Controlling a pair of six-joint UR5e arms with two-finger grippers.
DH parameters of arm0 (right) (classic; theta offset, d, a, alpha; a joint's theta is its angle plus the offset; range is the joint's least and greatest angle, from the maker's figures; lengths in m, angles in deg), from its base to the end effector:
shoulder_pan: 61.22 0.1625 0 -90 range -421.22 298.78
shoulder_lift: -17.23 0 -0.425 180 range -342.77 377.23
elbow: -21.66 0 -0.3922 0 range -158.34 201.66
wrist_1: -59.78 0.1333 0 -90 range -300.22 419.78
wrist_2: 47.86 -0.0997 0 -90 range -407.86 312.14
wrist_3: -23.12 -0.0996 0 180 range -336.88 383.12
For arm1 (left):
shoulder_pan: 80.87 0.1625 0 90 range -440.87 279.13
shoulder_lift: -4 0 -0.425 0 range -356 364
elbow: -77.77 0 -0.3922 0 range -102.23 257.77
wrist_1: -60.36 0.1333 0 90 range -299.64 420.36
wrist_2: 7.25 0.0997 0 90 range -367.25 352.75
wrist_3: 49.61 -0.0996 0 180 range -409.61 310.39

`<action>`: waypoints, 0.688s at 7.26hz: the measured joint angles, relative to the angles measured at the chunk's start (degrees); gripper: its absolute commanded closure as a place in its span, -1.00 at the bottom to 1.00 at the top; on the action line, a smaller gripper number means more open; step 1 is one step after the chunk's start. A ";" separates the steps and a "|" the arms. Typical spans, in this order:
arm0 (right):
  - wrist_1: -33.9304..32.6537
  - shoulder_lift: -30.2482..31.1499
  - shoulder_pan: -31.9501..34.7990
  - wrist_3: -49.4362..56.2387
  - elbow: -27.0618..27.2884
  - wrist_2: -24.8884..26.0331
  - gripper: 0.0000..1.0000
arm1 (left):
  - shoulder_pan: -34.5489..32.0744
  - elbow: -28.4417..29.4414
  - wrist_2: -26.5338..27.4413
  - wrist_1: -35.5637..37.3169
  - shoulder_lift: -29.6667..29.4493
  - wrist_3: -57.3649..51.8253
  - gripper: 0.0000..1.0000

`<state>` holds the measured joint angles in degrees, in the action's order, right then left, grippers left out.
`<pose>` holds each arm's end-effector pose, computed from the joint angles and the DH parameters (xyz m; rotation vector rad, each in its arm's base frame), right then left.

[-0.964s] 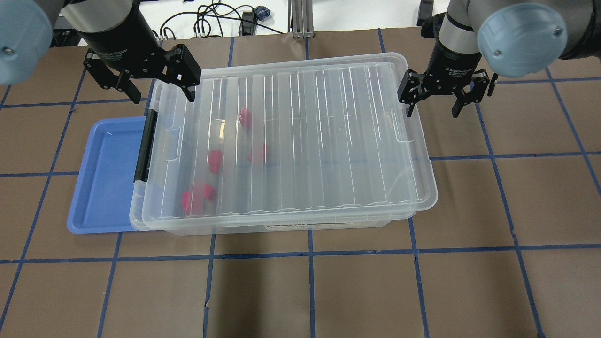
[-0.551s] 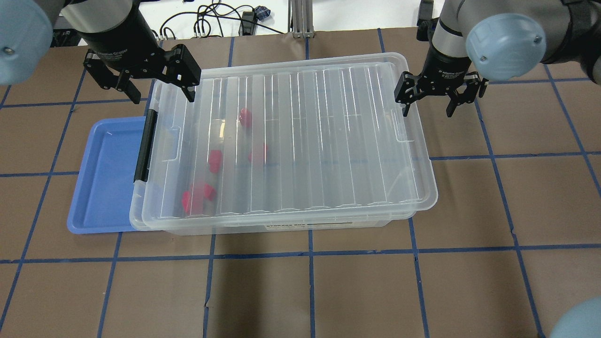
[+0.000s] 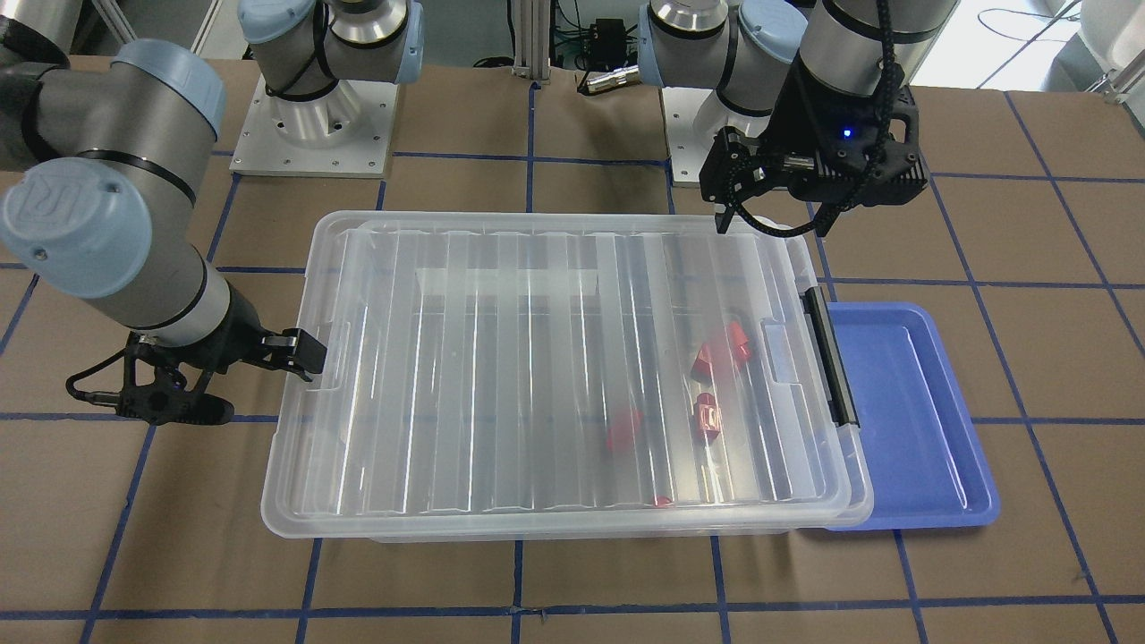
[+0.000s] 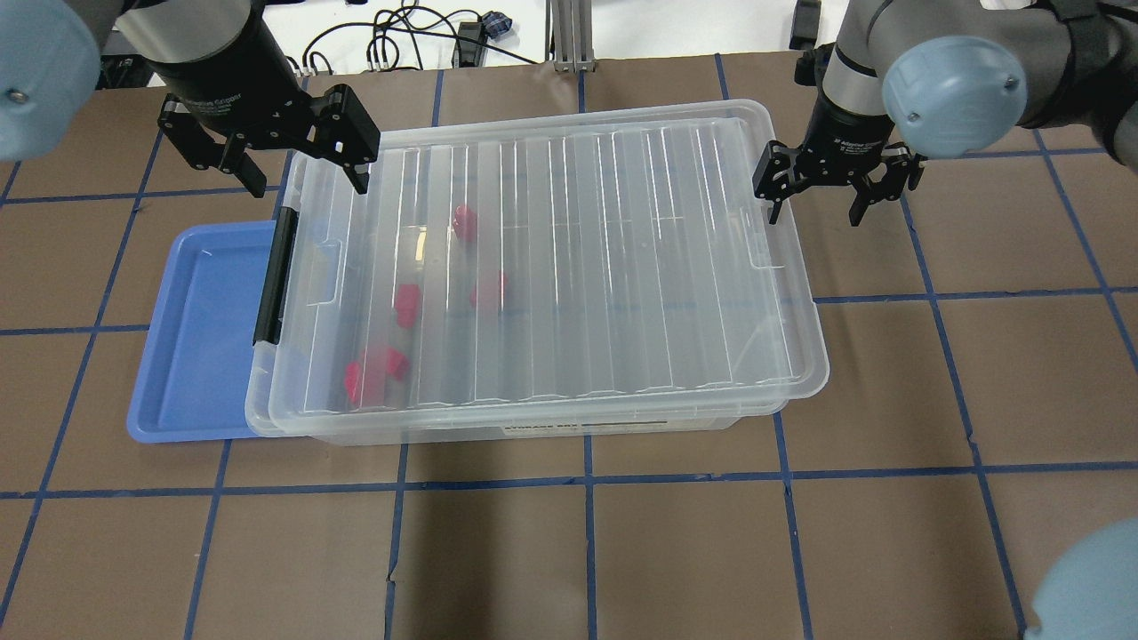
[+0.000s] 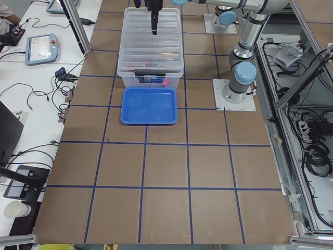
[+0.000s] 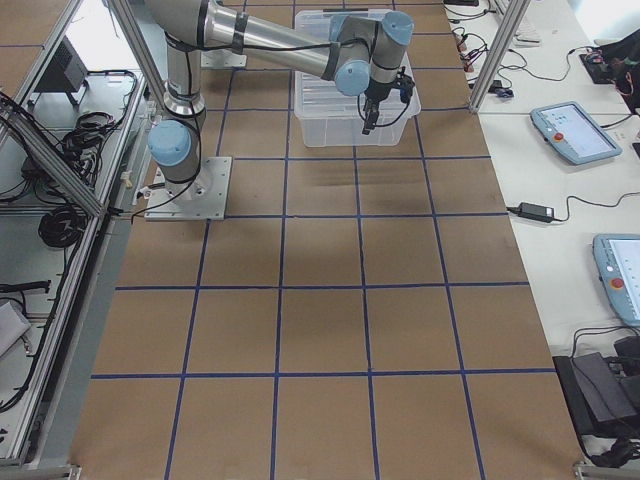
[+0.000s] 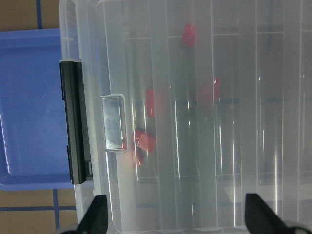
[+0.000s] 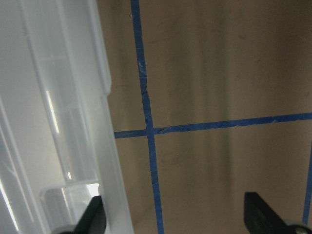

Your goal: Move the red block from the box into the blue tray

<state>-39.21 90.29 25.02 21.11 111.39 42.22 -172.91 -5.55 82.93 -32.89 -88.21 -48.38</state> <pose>0.0945 -0.5925 0.3445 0.1576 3.1299 0.2104 -0.1510 -0.5041 0.5203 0.0221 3.1388 -0.0335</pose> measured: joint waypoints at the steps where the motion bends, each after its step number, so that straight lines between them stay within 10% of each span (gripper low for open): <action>1: 0.23 0.00 -1.41 0.33 0.00 0.00 -1.00 | 0.01 0.00 -0.02 0.00 0.05 0.00 -1.00; 5: 0.32 0.17 -5.48 2.24 0.01 3.64 -1.00 | 0.01 0.24 0.07 0.00 0.20 0.02 -1.00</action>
<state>-38.89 90.46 19.54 23.34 111.40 45.86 -172.90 -5.31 83.00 -32.89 -88.01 -48.36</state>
